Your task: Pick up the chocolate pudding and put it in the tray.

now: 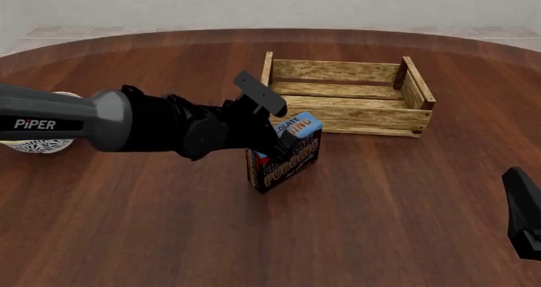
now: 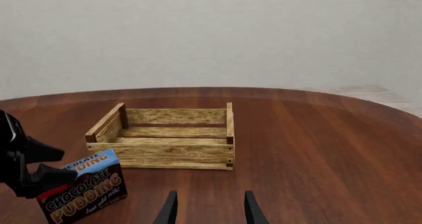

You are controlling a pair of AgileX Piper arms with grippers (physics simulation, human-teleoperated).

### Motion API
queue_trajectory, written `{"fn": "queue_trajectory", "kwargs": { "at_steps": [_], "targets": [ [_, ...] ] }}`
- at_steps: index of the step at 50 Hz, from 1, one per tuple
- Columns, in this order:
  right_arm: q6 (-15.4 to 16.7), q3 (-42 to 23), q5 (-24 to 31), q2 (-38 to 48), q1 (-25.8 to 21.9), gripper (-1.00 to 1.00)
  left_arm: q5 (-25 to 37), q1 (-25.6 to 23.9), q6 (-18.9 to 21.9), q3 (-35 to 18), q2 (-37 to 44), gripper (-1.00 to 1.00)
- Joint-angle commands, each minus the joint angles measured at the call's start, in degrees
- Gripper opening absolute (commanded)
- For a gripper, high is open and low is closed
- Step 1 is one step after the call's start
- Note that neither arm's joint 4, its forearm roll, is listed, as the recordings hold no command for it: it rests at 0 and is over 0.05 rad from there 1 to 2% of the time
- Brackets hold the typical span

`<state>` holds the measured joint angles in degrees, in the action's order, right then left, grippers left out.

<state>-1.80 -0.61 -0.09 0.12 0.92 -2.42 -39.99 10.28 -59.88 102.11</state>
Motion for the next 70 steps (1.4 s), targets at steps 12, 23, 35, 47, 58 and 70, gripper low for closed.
{"fn": "queue_trajectory", "kwargs": {
  "at_steps": [12,23,35,47,58,70],
  "targets": [
    [-0.2,0.1,-0.2,0.1,0.1,1.0,-1.0,0.0,-0.9,-0.1,2.0,1.0],
    [-0.3,0.1,-0.2,0.1,0.1,1.0,-1.1,0.2,-1.0,-0.7,3.2,1.0],
    [-0.3,0.3,-0.4,0.1,0.1,1.0,-2.4,0.2,-1.3,-0.3,4.6,1.0],
    [-0.2,0.5,-0.6,0.1,0.1,1.0,-2.7,0.0,-1.8,-0.3,5.2,1.0],
    [-0.3,0.6,-0.6,0.1,0.1,1.0,-2.8,0.1,-1.9,-0.4,5.7,1.0],
    [-0.5,0.6,-0.8,0.2,0.4,1.0,-2.6,3.1,-0.6,-1.4,7.0,-1.0]
  ]
}}
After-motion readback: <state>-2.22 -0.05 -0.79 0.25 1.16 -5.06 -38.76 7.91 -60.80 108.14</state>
